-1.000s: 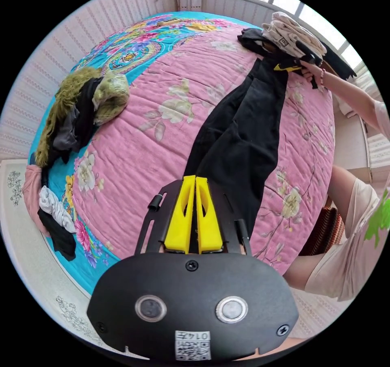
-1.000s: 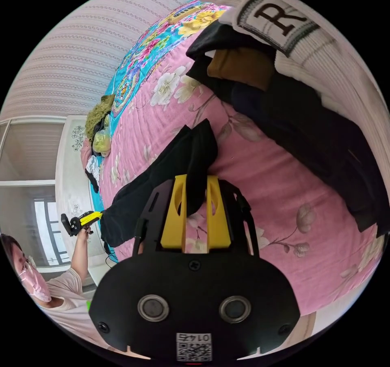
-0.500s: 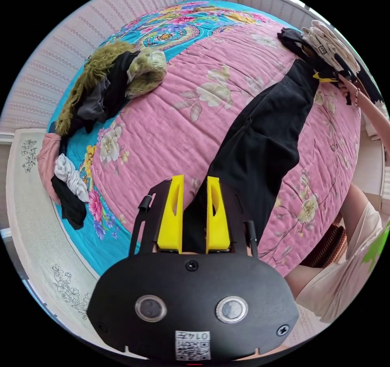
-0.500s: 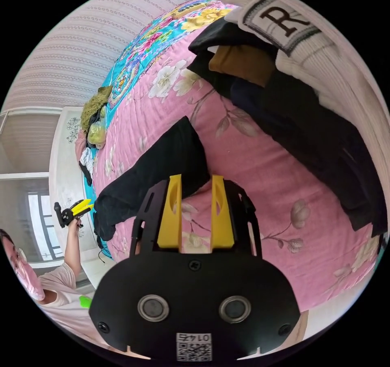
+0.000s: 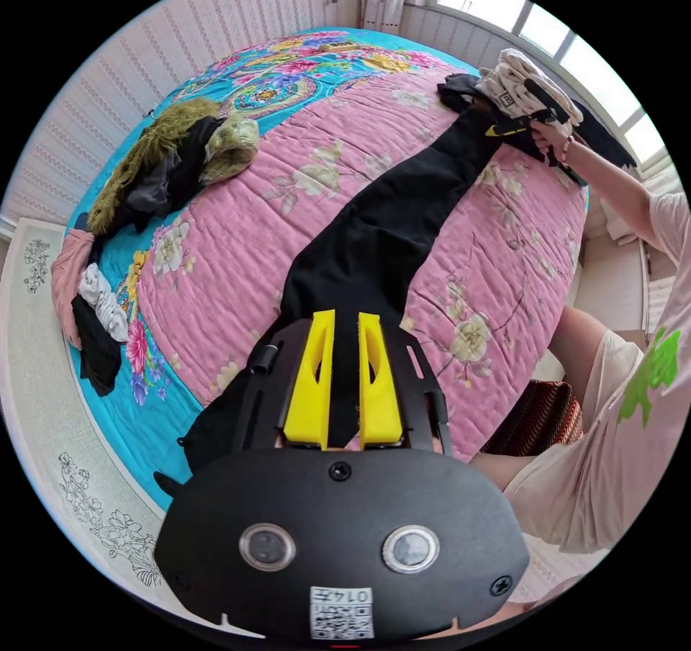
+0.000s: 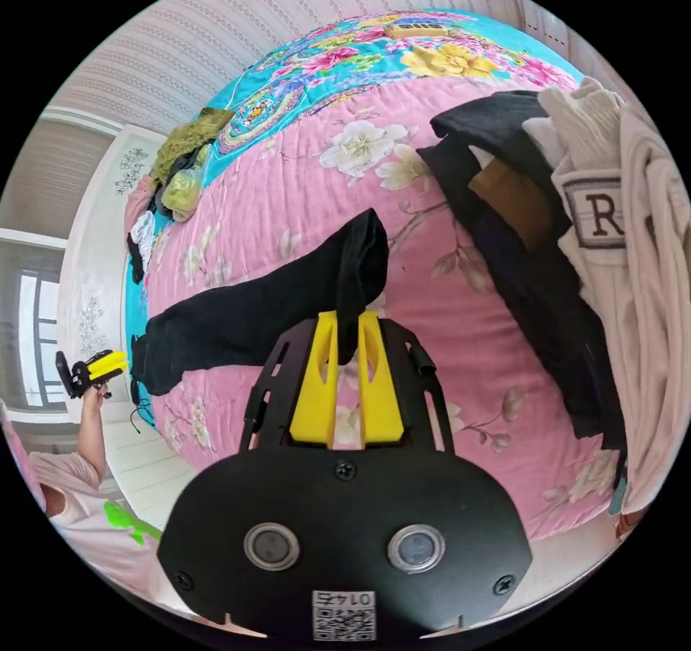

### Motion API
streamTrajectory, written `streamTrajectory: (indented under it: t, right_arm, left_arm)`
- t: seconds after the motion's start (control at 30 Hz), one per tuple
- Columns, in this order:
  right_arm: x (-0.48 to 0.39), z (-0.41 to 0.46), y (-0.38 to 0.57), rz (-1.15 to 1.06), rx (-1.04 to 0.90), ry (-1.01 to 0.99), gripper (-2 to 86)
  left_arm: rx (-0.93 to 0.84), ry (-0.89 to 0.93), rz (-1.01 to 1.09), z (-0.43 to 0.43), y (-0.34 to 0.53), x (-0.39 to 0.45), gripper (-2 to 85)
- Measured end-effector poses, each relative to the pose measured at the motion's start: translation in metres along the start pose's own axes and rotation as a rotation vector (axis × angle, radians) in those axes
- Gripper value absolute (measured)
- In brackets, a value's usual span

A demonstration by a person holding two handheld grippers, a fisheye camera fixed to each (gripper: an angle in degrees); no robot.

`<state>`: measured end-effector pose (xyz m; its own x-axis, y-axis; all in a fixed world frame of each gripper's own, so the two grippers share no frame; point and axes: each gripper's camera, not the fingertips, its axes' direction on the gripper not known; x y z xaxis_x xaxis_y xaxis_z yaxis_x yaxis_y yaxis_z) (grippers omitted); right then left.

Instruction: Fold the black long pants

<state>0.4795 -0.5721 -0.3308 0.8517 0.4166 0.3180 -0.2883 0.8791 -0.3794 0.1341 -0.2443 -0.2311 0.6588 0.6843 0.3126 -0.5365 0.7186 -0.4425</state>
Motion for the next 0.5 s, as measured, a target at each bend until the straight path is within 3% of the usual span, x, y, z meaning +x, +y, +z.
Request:
streamTrajectory:
  t: [0.23,0.4,0.5]
  right_arm:
    - [-0.003,-0.045,0.028,-0.009,-0.153,0.063,5.0]
    - [0.011,0.03,0.044,0.019,-0.343,0.276,5.1]
    - [0.009,0.058,0.053,0.012,-0.332,0.35,5.1]
  left_arm:
    - [-0.031,0.107,0.072,0.019,0.001,0.026,6.1]
    - [-0.023,0.218,-0.012,0.038,0.007,0.019,6.0]
    - [0.025,0.252,-0.089,0.042,0.014,0.013,5.9]
